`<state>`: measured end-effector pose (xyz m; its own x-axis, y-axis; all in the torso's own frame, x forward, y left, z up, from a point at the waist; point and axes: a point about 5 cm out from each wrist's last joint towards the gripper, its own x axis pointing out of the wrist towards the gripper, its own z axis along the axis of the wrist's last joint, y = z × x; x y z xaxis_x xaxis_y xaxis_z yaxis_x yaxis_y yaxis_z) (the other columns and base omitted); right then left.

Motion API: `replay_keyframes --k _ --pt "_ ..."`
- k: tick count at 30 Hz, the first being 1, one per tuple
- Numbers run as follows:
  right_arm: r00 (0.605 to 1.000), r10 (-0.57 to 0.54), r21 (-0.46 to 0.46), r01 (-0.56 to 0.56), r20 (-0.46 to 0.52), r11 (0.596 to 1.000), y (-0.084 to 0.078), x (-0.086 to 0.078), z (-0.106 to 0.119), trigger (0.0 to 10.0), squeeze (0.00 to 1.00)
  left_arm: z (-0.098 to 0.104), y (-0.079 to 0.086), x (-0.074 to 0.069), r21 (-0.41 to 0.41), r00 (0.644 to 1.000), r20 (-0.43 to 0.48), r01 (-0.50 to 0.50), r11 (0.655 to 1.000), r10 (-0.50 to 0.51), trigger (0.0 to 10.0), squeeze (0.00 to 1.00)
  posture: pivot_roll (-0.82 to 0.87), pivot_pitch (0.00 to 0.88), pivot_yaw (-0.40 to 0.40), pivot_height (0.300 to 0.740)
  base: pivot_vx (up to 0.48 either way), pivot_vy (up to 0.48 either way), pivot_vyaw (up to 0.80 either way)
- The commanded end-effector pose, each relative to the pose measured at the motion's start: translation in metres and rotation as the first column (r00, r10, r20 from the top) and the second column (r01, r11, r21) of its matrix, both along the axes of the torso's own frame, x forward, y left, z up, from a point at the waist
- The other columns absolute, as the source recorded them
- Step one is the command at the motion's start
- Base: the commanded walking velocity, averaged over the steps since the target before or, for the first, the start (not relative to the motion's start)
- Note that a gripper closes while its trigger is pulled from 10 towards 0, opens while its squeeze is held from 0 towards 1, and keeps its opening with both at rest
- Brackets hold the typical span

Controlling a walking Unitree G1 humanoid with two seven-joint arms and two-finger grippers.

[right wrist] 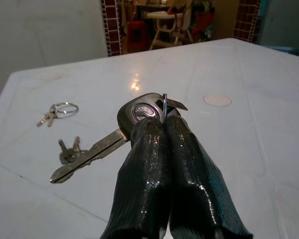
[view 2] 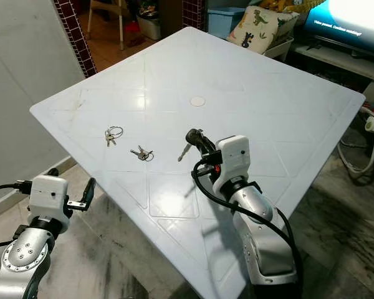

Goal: Hang keys on a hook

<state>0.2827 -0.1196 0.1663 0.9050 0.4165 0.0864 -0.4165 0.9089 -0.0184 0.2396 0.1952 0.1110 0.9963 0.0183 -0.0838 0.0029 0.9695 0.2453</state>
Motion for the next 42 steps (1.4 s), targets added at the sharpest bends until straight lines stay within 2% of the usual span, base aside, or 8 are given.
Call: replay_keyframes --k 1,10,42 --pt "1.000 0.015 0.009 -0.015 0.023 1.000 0.002 -0.005 0.008 10.0 0.00 -0.001 0.005 0.000 0.010 1.000 -0.002 -0.030 0.999 0.030 10.0 0.00 0.02 0.121 0.034 0.740 0.000 0.000 0.00" --pt "1.000 0.004 0.008 -0.004 0.003 1.000 0.004 -0.009 0.006 10.0 0.00 -0.002 0.004 0.003 0.018 1.000 0.003 -0.028 0.999 0.028 10.0 0.00 0.02 0.123 0.038 0.740 0.000 0.032 0.00" --pt "1.000 0.011 0.019 -0.011 -0.005 1.000 0.012 -0.002 0.006 10.0 0.00 -0.003 0.004 0.006 0.005 1.000 -0.003 -0.022 1.000 0.022 10.0 0.00 0.03 0.101 0.036 0.740 0.000 0.363 0.00"
